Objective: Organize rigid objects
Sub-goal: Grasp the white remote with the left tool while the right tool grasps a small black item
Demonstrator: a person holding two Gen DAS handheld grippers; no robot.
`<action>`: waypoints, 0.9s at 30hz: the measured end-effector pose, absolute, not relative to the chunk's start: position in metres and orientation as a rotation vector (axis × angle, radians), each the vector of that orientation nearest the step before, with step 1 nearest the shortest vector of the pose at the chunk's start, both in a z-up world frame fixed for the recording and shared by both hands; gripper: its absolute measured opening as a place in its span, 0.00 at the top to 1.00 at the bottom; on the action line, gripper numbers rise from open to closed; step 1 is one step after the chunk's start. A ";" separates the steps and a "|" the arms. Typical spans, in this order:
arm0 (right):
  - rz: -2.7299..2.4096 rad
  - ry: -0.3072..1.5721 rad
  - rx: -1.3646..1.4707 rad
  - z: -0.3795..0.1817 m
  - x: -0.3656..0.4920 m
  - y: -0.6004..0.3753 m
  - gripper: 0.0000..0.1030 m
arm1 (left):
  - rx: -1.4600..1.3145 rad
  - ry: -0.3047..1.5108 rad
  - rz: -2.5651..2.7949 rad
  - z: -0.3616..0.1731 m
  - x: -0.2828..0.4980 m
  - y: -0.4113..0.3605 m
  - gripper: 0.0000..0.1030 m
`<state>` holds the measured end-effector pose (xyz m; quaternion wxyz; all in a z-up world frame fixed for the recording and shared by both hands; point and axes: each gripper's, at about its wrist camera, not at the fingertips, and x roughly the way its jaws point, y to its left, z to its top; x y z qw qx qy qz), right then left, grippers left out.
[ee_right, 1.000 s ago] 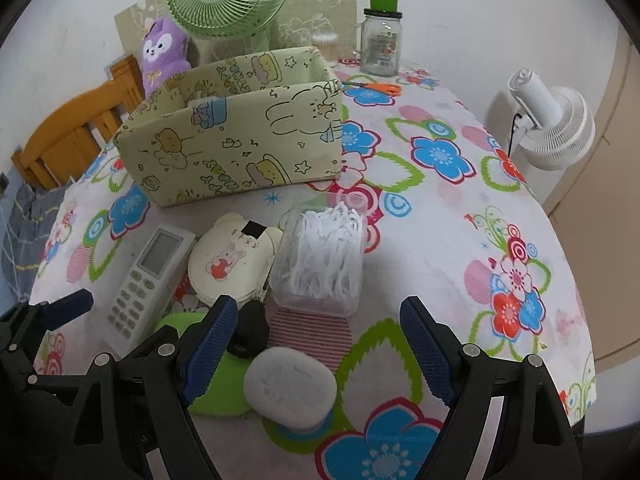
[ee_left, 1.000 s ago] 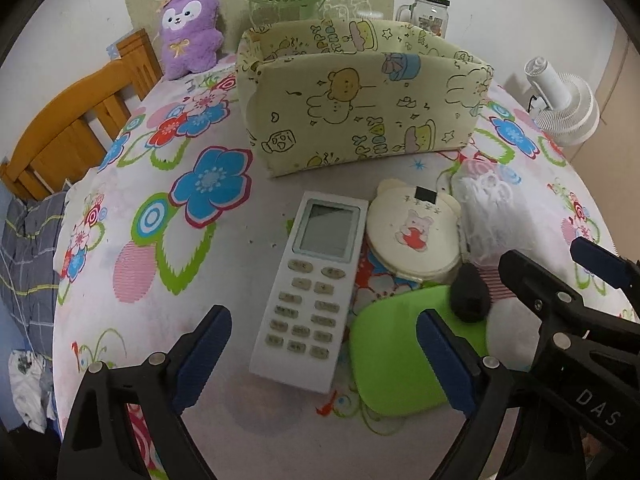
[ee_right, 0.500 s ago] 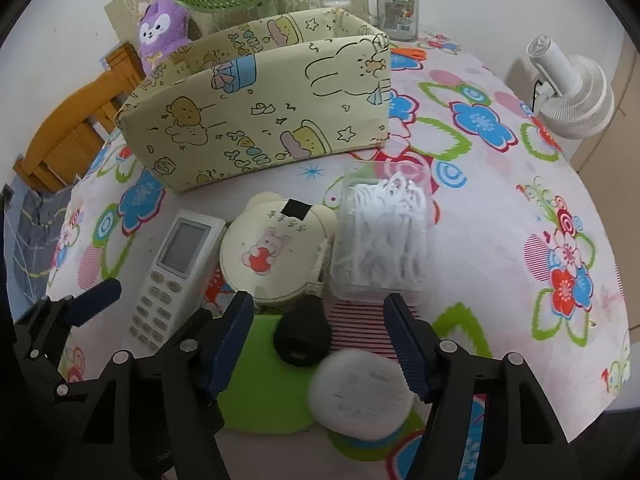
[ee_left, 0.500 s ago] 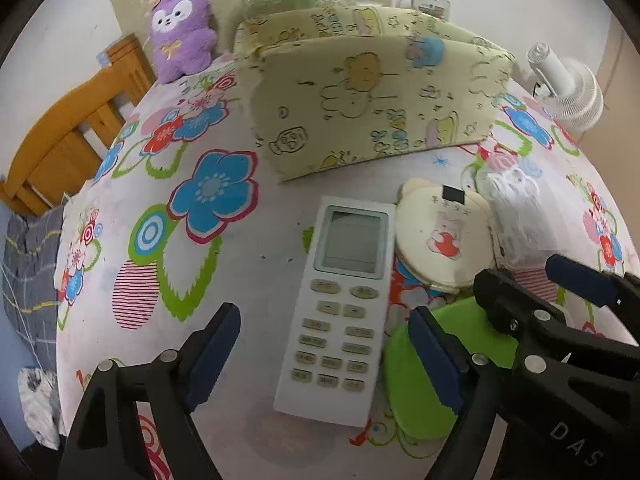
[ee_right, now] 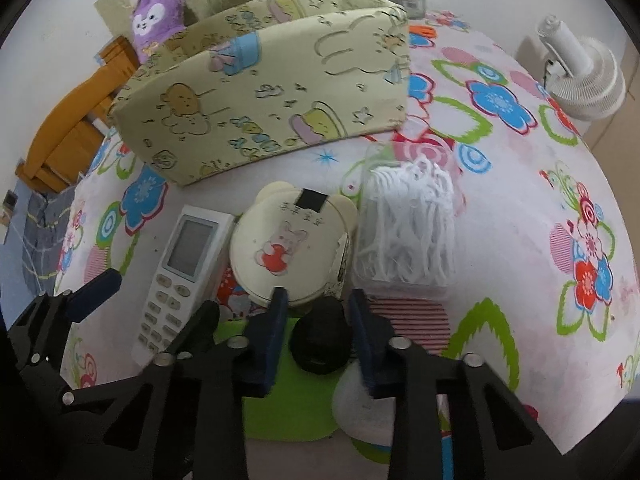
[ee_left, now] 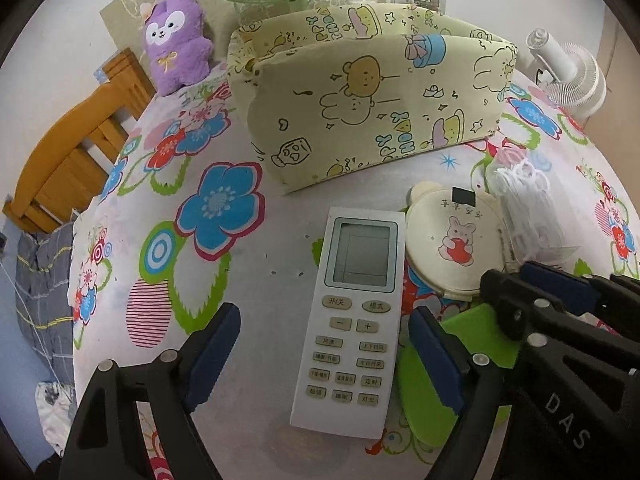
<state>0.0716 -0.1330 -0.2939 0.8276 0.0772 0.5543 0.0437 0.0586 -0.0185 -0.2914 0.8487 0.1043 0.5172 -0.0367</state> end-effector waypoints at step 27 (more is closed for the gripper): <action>0.081 1.150 0.112 -0.286 0.101 -0.126 0.83 | 0.069 1.153 -0.090 -0.298 0.088 -0.012 0.56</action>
